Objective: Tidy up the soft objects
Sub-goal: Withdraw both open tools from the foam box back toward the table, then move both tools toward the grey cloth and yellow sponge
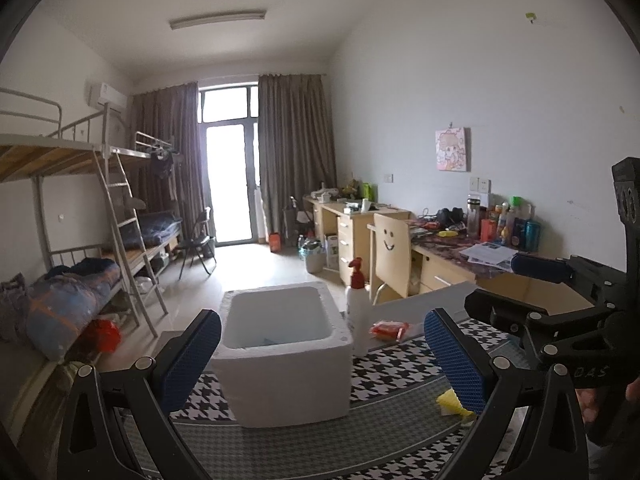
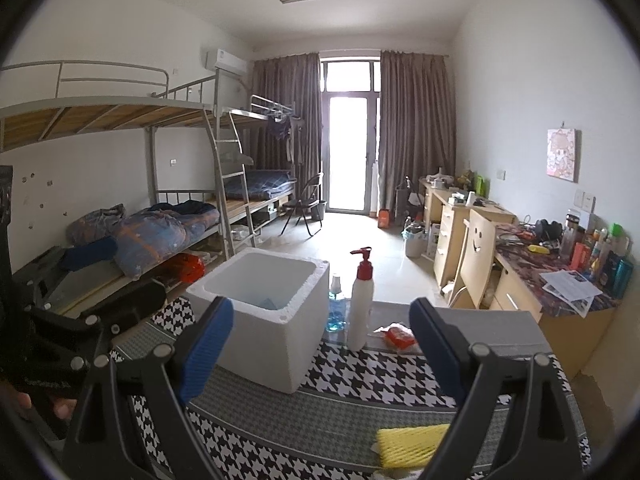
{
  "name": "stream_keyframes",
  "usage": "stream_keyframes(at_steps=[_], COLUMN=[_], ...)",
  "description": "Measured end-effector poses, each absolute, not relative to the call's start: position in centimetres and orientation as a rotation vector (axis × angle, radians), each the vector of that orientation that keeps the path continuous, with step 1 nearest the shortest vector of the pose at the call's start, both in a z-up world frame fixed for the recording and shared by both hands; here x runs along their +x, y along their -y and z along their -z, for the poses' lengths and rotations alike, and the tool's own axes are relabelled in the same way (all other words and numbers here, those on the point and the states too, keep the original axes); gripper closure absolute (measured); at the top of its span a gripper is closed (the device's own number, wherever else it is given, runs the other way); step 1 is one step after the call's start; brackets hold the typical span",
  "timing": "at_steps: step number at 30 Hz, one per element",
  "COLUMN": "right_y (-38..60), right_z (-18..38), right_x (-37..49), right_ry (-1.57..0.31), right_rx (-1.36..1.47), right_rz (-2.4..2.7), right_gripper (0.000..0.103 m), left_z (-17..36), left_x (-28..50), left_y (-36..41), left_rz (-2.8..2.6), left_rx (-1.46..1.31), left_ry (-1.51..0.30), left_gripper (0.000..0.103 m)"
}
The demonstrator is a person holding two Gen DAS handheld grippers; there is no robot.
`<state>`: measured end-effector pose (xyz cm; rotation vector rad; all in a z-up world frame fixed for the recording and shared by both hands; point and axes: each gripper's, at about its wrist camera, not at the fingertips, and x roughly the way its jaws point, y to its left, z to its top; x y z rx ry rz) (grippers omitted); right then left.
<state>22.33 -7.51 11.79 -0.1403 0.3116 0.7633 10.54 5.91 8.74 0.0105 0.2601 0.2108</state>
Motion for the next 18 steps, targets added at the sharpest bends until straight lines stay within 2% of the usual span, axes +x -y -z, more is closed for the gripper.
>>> stream_keyframes(at_steps=[18], right_y=[11.5], right_z=[-10.1], right_x=[21.8], right_ry=[-0.322], right_rx=[-0.098], right_rz=[-0.667], right_gripper=[0.011], left_z=[-6.9], left_x=[10.2], left_y=[-3.2], left_rz=[-0.119], left_rx=[0.009], left_ry=[-0.250], left_gripper=[0.001])
